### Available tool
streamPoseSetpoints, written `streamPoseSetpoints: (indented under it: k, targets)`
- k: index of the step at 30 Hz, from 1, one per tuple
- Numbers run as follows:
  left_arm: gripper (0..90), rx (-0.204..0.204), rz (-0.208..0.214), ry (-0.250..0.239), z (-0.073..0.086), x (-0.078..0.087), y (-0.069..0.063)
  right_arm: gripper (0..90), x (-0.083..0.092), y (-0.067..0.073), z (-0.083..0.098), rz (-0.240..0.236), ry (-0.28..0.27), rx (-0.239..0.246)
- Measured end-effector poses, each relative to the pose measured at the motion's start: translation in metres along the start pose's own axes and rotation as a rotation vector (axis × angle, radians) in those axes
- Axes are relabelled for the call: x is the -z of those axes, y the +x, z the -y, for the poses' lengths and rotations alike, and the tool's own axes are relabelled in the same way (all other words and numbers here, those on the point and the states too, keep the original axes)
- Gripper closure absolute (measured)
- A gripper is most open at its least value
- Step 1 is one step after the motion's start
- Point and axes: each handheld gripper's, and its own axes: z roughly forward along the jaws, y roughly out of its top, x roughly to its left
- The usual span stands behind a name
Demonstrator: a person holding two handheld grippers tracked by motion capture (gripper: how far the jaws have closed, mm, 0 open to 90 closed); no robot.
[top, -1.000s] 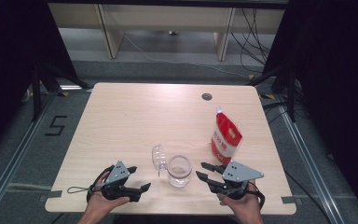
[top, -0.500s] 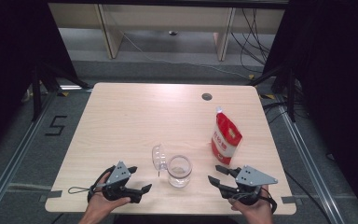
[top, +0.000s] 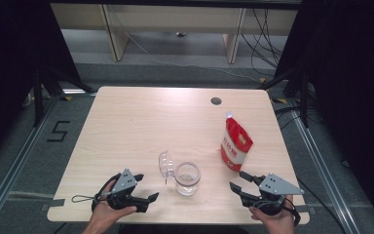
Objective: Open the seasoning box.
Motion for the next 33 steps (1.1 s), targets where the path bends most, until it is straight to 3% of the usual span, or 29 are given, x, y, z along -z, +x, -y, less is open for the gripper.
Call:
streamPoseSetpoints:
  k: [4,5,6,7,10,11,14,16,20,24,26,27,29,31,32,33]
  targets:
    - [15.7,-0.005,0.0,0.003,0.0,-0.001,-0.001,43.7,0.001,-0.003,0.001,0.009,-0.005,-0.036]
    - [15.7,-0.006,0.0,0.002,0.0,-0.001,-0.001,42.8,0.002,-0.006,0.001,0.031,-0.024,-0.019]
    - [15.7,-0.006,0.0,0.002,0.0,-0.001,-0.001,42.6,0.003,-0.004,0.001,0.041,-0.016,-0.064]
    - [15.8,-0.005,0.004,0.004,0.0,-0.001,-0.001,42.5,0.004,-0.004,0.002,0.047,0.001,-0.074]
    - [15.8,-0.007,0.004,0.004,0.0,0.0,-0.001,42.3,0.004,-0.01,0.003,0.066,-0.018,-0.046]
    - [15.7,-0.005,0.004,0.004,0.0,0.0,-0.001,41.9,0.005,-0.01,0.003,0.068,-0.008,-0.075]
    - [15.7,-0.004,0.004,0.003,0.0,-0.001,-0.001,39.6,0.003,-0.015,0.004,0.091,-0.002,-0.054]
    - [15.8,-0.008,0.003,0.002,0.0,-0.001,-0.001,39.2,0.001,-0.018,0.006,0.104,-0.004,-0.083]
    - [15.8,-0.022,0.0,0.002,-0.001,-0.001,0.0,38.2,-0.002,-0.027,0.006,0.135,-0.009,-0.077]
    - [15.8,-0.02,0.007,-0.004,-0.001,-0.002,0.0,36.6,-0.011,-0.03,0.005,0.156,0.007,-0.112]
    - [15.7,-0.02,0.005,0.0,-0.001,-0.002,0.0,36.7,-0.018,-0.034,0.005,0.158,0.011,-0.104]
    - [15.7,-0.019,0.001,-0.001,-0.001,-0.002,0.0,36.6,-0.021,-0.039,0.005,0.164,0.002,-0.06]
    - [15.8,-0.02,-0.004,0.002,-0.001,-0.001,0.0,36.6,-0.025,-0.041,0.004,0.169,0.01,-0.101]
    - [15.8,-0.017,-0.002,0.003,-0.001,-0.001,0.001,36.3,-0.029,-0.043,0.004,0.166,0.012,-0.113]
    - [15.8,-0.017,-0.002,0.003,-0.001,-0.001,0.001,36.4,-0.032,-0.048,0.004,0.173,0.004,-0.076]
    - [15.7,-0.018,-0.001,0.004,-0.001,-0.001,0.001,36.3,-0.034,-0.047,0.004,0.176,0.007,-0.097]
